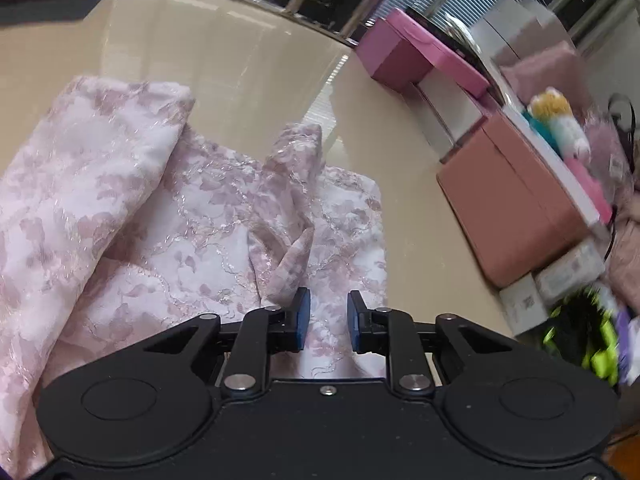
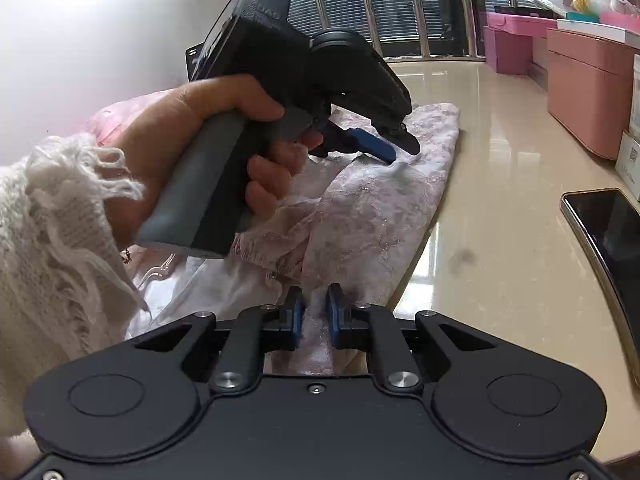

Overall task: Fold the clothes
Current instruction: 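Move both open grippers back over the folded dress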

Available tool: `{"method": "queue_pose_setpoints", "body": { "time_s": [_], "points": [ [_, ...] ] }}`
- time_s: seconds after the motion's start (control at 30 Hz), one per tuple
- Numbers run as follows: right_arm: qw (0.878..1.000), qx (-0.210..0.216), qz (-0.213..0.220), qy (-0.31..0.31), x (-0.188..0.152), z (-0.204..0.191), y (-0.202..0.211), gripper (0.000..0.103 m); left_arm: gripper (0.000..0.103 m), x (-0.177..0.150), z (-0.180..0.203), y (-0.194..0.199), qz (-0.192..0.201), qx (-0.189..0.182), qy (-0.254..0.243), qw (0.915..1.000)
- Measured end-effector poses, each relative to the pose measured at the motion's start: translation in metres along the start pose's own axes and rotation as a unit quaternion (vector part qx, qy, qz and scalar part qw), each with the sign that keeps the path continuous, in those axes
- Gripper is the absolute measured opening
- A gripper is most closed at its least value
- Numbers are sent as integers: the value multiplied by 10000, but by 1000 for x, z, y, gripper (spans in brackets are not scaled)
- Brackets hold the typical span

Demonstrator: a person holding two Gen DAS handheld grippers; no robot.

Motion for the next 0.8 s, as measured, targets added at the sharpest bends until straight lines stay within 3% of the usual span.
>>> {"method": "queue_pose_setpoints", "body": {
  "time_s": [0.07, 0.17, 0.23, 0.3, 0.4, 0.47, 0.53, 0.6, 0.67, 0.73, 0.8],
  "points": [
    [9999, 45, 23, -96, 0, 2, 1, 14, 25, 5, 1, 14, 159, -282, 193, 9993],
    [9993, 147, 114, -334, -1, 7, 5, 20, 51, 10, 9, 62, 661, -824, 456, 9934],
    [9976, 233, 326, -565, 0, 11, 13, 31, 76, 12, 14, 98, 978, -1220, 713, 9851],
    [9950, 318, 585, -749, 3, 14, 24, 37, 89, 12, 17, 135, 1204, -1572, 996, 9751],
    [9902, 379, 931, -965, 8, 20, 39, 40, 90, 4, 18, 191, 1314, -2074, 1016, 9641],
    [9877, 402, 1068, -1073, 11, 26, 46, 41, 90, -3, 14, 222, 1434, -2059, 770, 9649],
    [9852, 405, 1166, -1188, 12, 31, 51, 42, 89, -10, 7, 247, 1628, -1791, 379, 9695],
    [9841, 339, 1188, -1273, 13, 38, 51, 41, 88, -13, -3, 259, 1999, -1080, -169, 9737],
    [9850, 244, 1133, -1280, 14, 42, 47, 41, 82, -17, -16, 261, 2265, -182, -754, 9709],
    [9877, 119, 1022, -1174, 17, 43, 40, 32, 63, -24, -30, 250, 2313, 713, -1355, 9608],
    [9914, -38, 878, -972, 22, 38, 29, 26, 48, -32, -42, 227, 2057, 1210, -1780, 9547]
  ]
}}
Point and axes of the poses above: each gripper's, at about its wrist camera, not at the fingertips, and y roughly against the way its jaws point, z to its right, x to its top, the point moved 5 cm from there along -y, roughly the way its jaws point, and after that the axes turned 11 degrees about y, right-handed, at the moved point
